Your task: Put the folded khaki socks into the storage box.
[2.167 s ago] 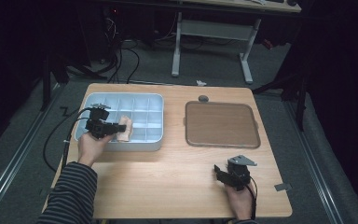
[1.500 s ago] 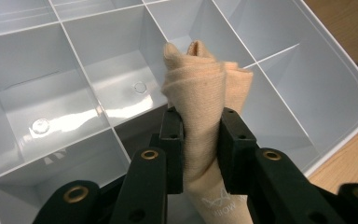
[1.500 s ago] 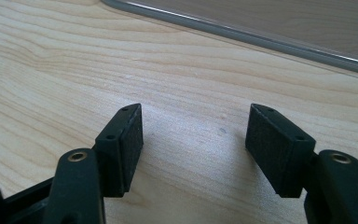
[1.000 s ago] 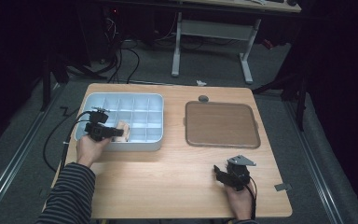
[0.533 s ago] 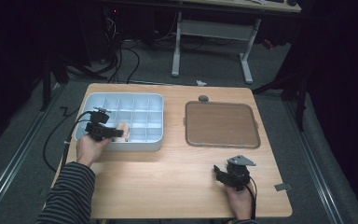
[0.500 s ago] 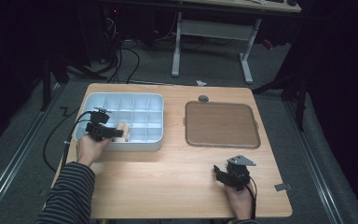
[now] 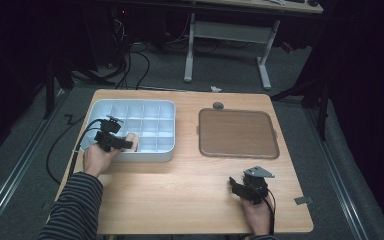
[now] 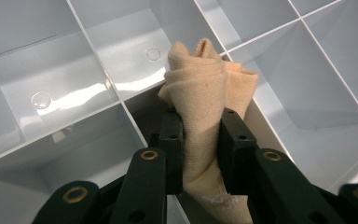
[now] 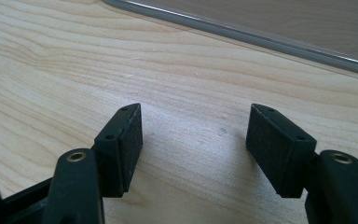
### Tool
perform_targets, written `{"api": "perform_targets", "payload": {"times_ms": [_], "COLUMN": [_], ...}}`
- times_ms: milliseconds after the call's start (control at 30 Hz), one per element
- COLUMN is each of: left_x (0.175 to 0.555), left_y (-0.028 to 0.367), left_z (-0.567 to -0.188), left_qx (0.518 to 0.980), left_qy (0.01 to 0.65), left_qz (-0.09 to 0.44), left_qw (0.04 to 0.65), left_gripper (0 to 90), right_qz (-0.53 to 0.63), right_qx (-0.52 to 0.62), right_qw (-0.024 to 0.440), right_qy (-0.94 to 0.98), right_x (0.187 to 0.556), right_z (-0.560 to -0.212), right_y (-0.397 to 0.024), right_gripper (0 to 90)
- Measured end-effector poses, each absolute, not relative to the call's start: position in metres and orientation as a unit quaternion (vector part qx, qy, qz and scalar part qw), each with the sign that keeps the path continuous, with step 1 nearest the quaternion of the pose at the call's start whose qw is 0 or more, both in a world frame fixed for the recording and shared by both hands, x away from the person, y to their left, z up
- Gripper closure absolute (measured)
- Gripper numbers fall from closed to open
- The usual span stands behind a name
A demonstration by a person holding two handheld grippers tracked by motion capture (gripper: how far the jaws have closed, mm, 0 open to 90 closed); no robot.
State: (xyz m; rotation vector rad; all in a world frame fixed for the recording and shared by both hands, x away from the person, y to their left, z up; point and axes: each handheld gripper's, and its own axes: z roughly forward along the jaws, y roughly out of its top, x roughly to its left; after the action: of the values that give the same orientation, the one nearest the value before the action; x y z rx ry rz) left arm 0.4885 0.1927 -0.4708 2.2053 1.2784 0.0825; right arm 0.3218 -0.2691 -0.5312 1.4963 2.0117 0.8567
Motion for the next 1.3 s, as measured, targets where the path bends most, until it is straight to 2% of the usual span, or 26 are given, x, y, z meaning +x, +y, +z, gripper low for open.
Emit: {"api": "perform_targets", "payload": {"times_ms": [467, 800, 967, 1100, 1300], "left_x": [0.485, 0.479, 0.473, 0.471, 0.476], "left_y": [0.19, 0.193, 0.198, 0.197, 0.185], "left_z": [-0.467, -0.457, -0.445, -0.439, -0.441], "left_qx": [0.829, 0.821, 0.813, 0.809, 0.823], "left_qy": [0.474, 0.475, 0.474, 0.469, 0.458], "left_qz": [0.042, 0.076, 0.1, 0.096, 0.109], "left_qw": [0.294, 0.308, 0.324, 0.341, 0.317], "left_gripper": [63.9, 57.0, 72.2, 83.1, 90.0], "right_qz": [0.314, 0.314, 0.314, 0.313, 0.313], "right_qx": [0.547, 0.548, 0.546, 0.546, 0.547], "right_qw": [0.244, 0.244, 0.243, 0.244, 0.244], "right_qy": [0.736, 0.736, 0.737, 0.737, 0.737], "right_x": [0.322, 0.322, 0.322, 0.322, 0.322], "right_z": [-0.531, -0.531, -0.531, -0.531, -0.531], "right_y": [-0.269, -0.269, -0.269, -0.269, -0.269], "right_gripper": [36.5, 36.7, 36.7, 36.7, 36.6]}}
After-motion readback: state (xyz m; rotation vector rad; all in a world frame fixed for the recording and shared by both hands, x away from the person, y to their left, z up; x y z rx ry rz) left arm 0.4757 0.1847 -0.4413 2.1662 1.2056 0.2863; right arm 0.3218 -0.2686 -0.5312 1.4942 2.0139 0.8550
